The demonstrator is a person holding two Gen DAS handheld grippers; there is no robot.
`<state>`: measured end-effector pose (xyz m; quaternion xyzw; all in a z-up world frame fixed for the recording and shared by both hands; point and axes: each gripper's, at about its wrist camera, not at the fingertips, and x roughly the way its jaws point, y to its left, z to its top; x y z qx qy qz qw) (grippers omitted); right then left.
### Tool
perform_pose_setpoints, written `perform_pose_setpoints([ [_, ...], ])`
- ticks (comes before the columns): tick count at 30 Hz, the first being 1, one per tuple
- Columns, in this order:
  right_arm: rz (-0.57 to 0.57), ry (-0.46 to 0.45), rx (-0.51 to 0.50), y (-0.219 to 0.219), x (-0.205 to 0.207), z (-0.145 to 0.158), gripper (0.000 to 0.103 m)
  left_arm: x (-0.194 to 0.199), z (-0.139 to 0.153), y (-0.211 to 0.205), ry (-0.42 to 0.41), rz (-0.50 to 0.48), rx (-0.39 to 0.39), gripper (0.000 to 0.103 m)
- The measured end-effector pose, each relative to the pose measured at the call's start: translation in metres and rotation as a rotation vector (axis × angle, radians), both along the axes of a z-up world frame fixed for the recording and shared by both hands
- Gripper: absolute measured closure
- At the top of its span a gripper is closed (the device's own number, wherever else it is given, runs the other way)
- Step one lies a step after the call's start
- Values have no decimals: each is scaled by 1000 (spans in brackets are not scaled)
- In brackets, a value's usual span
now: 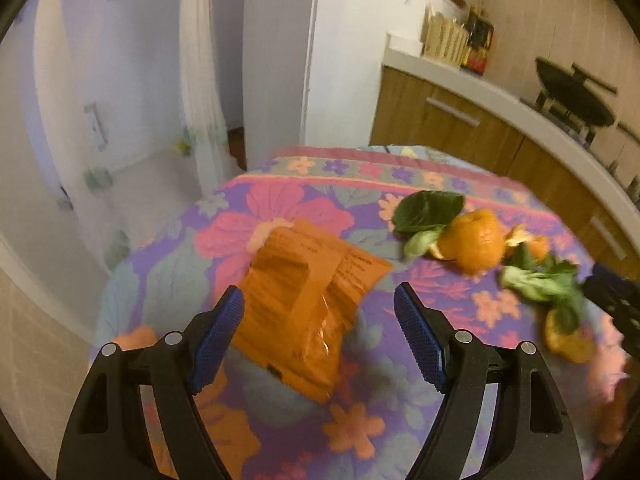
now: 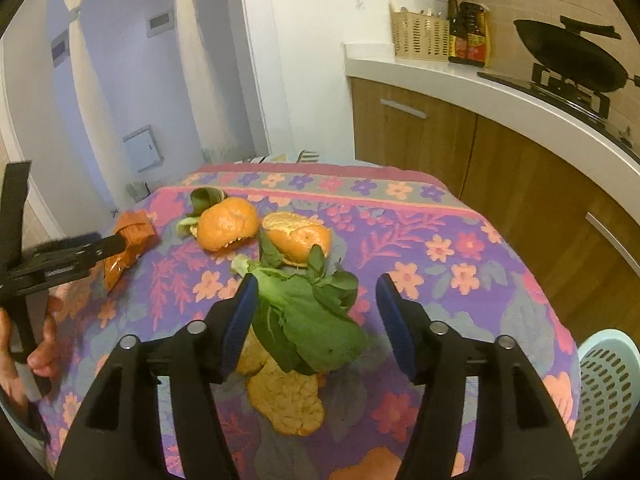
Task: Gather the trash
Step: 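Grasp the orange snack bag with the left gripper while the right grasps the bok choy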
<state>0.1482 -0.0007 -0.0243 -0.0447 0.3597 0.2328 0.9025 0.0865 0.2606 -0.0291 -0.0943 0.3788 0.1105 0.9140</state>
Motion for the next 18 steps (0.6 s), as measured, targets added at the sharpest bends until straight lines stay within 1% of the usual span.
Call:
perform_pose_setpoints([
  [2,4,7,-6,1,1,-2,42,4,-5,2,2,5,-3,29],
  [3,4,9,-7,1,2,-2,42,7,-9,2,13,16,4,33],
  [4,6,12,-6,1,3,-3,42,9,-12,1,30,20,13,41],
  [5,12,19,-2,0,4,-3,42,8,-12,0,27,16,19,45],
  [6,17,27,-1,1,5,-4,42,7,-11,-1,18,9,22,53],
  [8,20,47,-14,3,9,-7,41,7,-11,-6,20,9,53,58],
  [10,20,64,-20,5,13,-10,41,6,-10,-10,14,16,86,67],
  [14,15,101,-52,9,19,-17,41,0,-6,-10,-18,21,83,69],
  [18,27,81,-94,16,15,-18,42,-5,-3,-7,-51,23,63,69],
])
